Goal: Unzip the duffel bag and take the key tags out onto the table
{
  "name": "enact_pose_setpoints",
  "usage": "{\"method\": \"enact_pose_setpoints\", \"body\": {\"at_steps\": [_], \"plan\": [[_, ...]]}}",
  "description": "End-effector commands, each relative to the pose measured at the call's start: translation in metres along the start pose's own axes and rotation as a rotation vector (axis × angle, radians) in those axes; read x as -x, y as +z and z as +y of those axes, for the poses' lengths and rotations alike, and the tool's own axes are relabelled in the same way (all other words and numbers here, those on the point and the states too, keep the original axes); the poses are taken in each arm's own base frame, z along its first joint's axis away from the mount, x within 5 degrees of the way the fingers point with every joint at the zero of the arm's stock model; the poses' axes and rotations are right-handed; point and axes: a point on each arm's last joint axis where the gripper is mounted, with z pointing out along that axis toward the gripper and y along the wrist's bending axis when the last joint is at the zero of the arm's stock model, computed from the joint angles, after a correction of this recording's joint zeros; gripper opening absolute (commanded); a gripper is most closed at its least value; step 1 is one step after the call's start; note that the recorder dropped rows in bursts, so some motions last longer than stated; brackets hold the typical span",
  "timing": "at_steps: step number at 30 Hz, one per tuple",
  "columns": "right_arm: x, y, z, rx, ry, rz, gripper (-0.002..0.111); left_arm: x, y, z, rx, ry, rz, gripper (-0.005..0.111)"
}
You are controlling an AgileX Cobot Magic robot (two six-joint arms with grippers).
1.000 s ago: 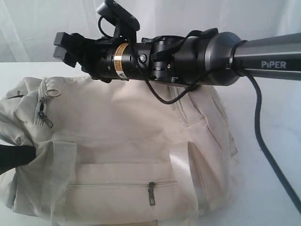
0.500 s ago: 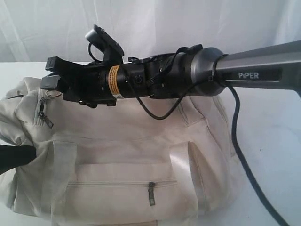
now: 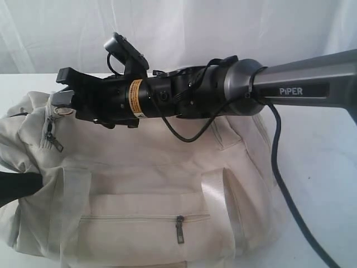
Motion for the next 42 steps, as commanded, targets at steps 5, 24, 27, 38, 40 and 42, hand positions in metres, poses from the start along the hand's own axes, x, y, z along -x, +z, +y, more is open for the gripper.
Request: {"method": "enact_pose_setpoints", "body": {"at_steps": [5, 24, 27, 38, 40, 42], "plan": [[-0.003, 0.009, -0.014, 0.036, 0.102, 0.002, 0.047, 0.005, -0.002, -0.009, -0.071, 0.004, -0.031, 0.000], [-0.002, 0.013, -0.012, 0.180, -0.015, -0.007, 0.028, 0.005, -0.002, -0.009, -0.071, 0.032, -0.032, 0.000], [0.006, 0.008, -0.021, 0.150, -0.106, -0.025, 0.032, 0.005, -0.002, -0.009, -0.071, 0.032, -0.032, 0.000], [0.010, -0.024, -0.038, 0.237, -0.049, 0.263, 0.050, 0.005, -0.002, -0.009, -0.071, 0.032, -0.032, 0.000], [0.010, -0.028, -0.038, 0.265, -0.046, 0.281, 0.048, 0.005, -0.002, -0.009, -0.071, 0.032, -0.032, 0.000], [0.007, -0.029, -0.038, 0.269, -0.056, 0.306, 0.047, 0.005, -0.002, -0.009, -0.071, 0.032, -0.032, 0.000]]}}
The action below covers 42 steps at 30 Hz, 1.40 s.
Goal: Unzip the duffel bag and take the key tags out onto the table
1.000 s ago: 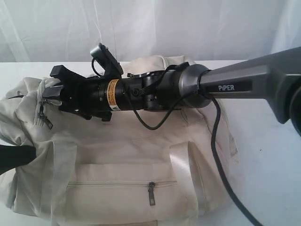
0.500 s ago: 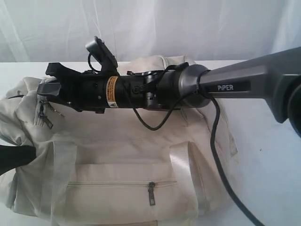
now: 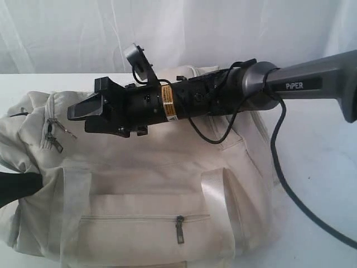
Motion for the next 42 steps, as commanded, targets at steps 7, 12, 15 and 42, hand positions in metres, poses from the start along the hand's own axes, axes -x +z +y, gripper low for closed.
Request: {"method": "enact_pose_setpoints", "body": {"at_steps": [7, 12, 15, 42], "plan": [[-0.016, -0.001, 0.000, -0.013, -0.082, 0.167, 0.047, 0.005, -0.002, -0.009, -0.068, 0.008, -0.034, 0.000], [-0.022, 0.007, 0.001, -0.020, -0.301, 0.196, 0.047, 0.005, -0.002, -0.009, -0.068, 0.021, -0.034, 0.000], [-0.023, 0.007, -0.002, -0.051, -0.430, 0.210, 0.047, 0.005, -0.002, -0.009, -0.068, 0.021, -0.034, 0.000], [-0.015, 0.038, 0.022, -0.293, -1.124, 0.099, 0.043, 0.005, -0.002, -0.009, -0.068, 0.027, -0.034, 0.000]]}}
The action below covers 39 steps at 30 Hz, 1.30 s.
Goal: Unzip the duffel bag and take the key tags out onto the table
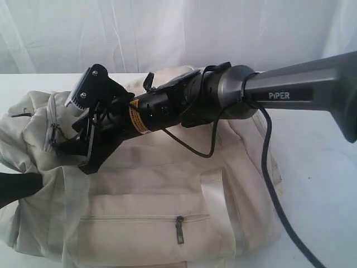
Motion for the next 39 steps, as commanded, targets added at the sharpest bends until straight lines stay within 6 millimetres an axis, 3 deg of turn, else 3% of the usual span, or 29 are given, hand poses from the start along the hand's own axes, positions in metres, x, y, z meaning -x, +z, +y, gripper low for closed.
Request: {"method": "enact_pose_setpoints", "body": {"at_steps": [1, 5, 19, 26, 30, 39], "plan": [[0.010, -0.002, -0.001, -0.032, 0.011, -0.035, 0.038, 0.005, -0.002, -0.009, -0.066, 0.000, -0.036, 0.000], [0.010, -0.002, 0.000, -0.025, -0.001, -0.039, 0.030, 0.005, -0.002, -0.009, -0.066, 0.000, -0.036, 0.000], [0.004, 0.008, 0.004, -0.039, 0.004, -0.008, 0.027, 0.005, -0.002, -0.009, -0.066, 0.000, -0.036, 0.000], [0.001, 0.009, -0.001, -0.087, 0.006, 0.017, 0.002, 0.005, -0.002, -0.009, -0.066, 0.000, -0.036, 0.000], [0.000, 0.008, -0.003, -0.111, 0.009, 0.027, 0.000, 0.005, -0.002, -0.009, -0.066, 0.000, -0.036, 0.000], [0.028, 0.002, -0.027, -0.281, -0.044, 0.003, 0.000, 0.005, -0.002, -0.009, -0.066, -0.005, -0.036, 0.000]]}}
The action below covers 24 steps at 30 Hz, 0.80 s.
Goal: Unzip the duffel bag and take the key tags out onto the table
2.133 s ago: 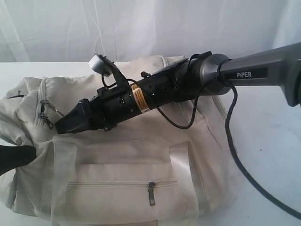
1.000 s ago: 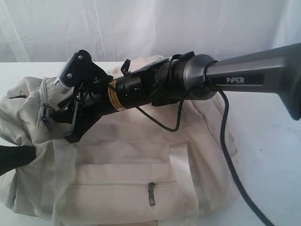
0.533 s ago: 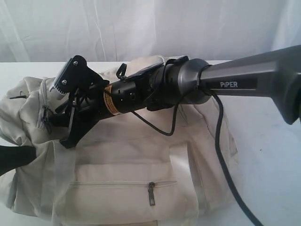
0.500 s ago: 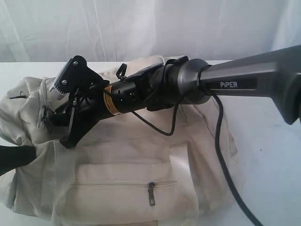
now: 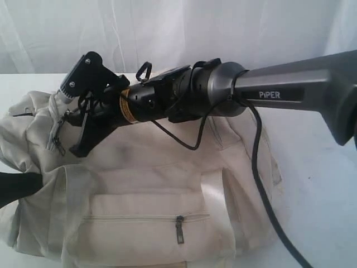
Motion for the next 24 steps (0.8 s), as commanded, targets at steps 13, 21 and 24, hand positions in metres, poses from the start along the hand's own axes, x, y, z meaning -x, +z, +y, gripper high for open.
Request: {"method": "enact_pose_setpoints", "body": {"at_steps": [13, 21, 24], "plan": [[0.038, 0.010, -0.056, -0.323, -0.144, -0.037, 0.000, 0.005, -0.002, -0.009, -0.066, -0.021, -0.035, 0.000], [0.030, 0.009, -0.092, -0.515, -0.076, -0.001, 0.000, 0.005, -0.002, -0.009, -0.068, -0.037, -0.033, 0.000], [0.025, 0.004, -0.102, -0.583, -0.007, 0.018, 0.000, 0.005, -0.002, -0.009, -0.068, -0.037, -0.033, 0.000]]}}
